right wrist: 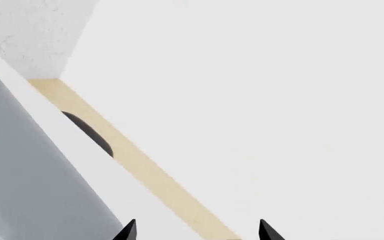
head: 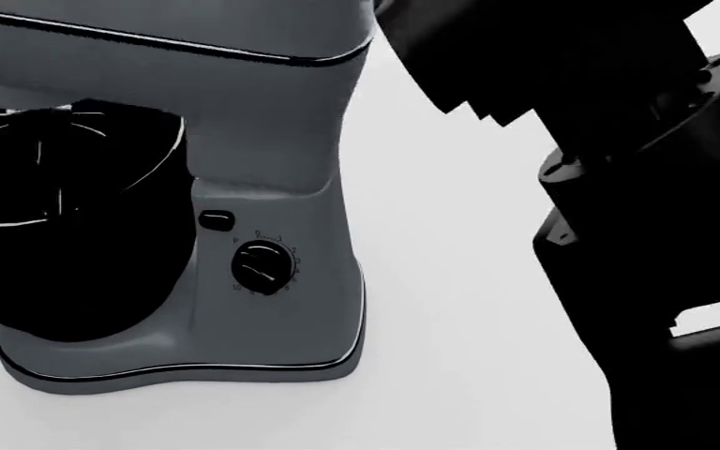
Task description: Close the stand mixer head.
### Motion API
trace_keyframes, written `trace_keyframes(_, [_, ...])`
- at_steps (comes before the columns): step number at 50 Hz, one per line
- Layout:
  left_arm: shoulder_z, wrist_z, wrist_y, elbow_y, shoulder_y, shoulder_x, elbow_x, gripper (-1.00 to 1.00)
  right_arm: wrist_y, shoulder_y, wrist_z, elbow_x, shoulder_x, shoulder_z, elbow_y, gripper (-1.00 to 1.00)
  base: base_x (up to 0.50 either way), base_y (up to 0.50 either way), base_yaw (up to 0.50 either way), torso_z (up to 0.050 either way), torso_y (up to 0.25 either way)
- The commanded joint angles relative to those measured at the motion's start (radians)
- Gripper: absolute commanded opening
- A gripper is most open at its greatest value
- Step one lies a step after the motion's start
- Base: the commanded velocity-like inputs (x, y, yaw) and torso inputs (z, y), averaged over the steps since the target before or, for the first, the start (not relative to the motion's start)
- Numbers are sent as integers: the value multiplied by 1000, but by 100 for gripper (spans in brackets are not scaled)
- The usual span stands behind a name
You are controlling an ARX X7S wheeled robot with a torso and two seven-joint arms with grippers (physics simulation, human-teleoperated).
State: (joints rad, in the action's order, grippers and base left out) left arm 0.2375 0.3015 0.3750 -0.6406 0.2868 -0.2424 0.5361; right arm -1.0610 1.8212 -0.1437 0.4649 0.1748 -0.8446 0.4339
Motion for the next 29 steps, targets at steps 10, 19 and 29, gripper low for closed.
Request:
trace_keyframes(10, [17,11,1,-14,-2,-15,33,100,18,-154,-251,394,-175,-682,389,100,15,3,10,0,0])
trace_keyframes(19, [7,13,-6,-9,-3,-17,26,100,27,-172,-247,396,-175,-676,425,100,26,6,20,0,0])
trace_keyframes(29, [3,15,-10,-8,-5,-21,28,100,38,-184,-247,396,-175,-676,434,100,28,9,22,0,0])
